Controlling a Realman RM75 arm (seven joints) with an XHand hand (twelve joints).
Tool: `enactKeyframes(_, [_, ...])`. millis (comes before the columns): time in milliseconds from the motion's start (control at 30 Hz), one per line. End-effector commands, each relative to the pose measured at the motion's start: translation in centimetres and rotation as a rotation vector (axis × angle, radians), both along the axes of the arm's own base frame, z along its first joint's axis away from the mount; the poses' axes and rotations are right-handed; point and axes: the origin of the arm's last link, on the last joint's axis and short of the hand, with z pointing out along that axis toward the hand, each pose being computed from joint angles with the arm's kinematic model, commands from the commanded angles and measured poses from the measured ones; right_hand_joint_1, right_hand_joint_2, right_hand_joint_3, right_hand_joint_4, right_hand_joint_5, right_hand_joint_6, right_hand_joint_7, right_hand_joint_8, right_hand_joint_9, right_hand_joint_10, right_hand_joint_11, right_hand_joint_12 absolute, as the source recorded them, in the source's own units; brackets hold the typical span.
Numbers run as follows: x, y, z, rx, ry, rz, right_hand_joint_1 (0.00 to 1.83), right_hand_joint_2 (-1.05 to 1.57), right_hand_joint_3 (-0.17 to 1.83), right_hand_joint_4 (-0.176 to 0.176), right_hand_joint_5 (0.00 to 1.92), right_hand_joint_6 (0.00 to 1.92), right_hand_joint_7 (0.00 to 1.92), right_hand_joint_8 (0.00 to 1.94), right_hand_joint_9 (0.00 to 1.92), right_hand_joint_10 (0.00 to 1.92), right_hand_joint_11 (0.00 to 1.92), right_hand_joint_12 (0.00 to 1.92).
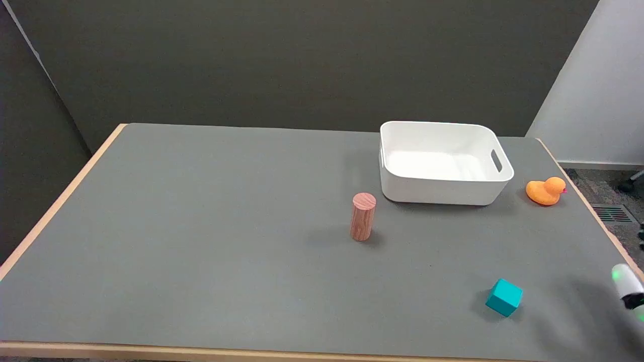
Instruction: Pick up the cube.
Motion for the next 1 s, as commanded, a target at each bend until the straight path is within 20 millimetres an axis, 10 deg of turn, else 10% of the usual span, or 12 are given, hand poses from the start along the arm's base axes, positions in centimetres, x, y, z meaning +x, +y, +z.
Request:
enactKeyframes(33, [-2.0,2.3,-6.0,0.205,0.079,-0.203,0.6,0.63,0.88,0.012,0.27,0.48,0.4,0.44,0.31,0.92,0.15,1.34])
enactKeyframes(300, [-0.5,3.9,-6.3,0.22,0.087,-0.186,0.61,0.62,0.88,-0.006,0.26,0.46,0.36,0.42,0.23,0.83,0.11,1.3])
enactKeyframes(733, [-0.7,1.1,-8.4,0.47,0.135,-0.212,0.55,0.6,0.97,0.017,0.22,0.46,0.29,0.4,0.19,0.71,0.07,1.18])
enactKeyframes(800, [1.8,3.1,-11.6,0.547,0.056,-0.004,0.57,0.59,0.96,0.014,0.21,0.45,0.28,0.39,0.17,0.7,0.06,1.17])
enactKeyframes(833, [-0.9,0.5,-9.0,0.507,0.161,-0.223,0.59,0.6,0.93,0.011,0.21,0.43,0.28,0.36,0.17,0.69,0.05,1.19])
enactKeyframes(1000, [-2.0,-0.6,-9.7,0.53,0.182,-0.245,0.61,0.59,0.89,-0.012,0.19,0.38,0.26,0.33,0.14,0.69,0.03,1.2])
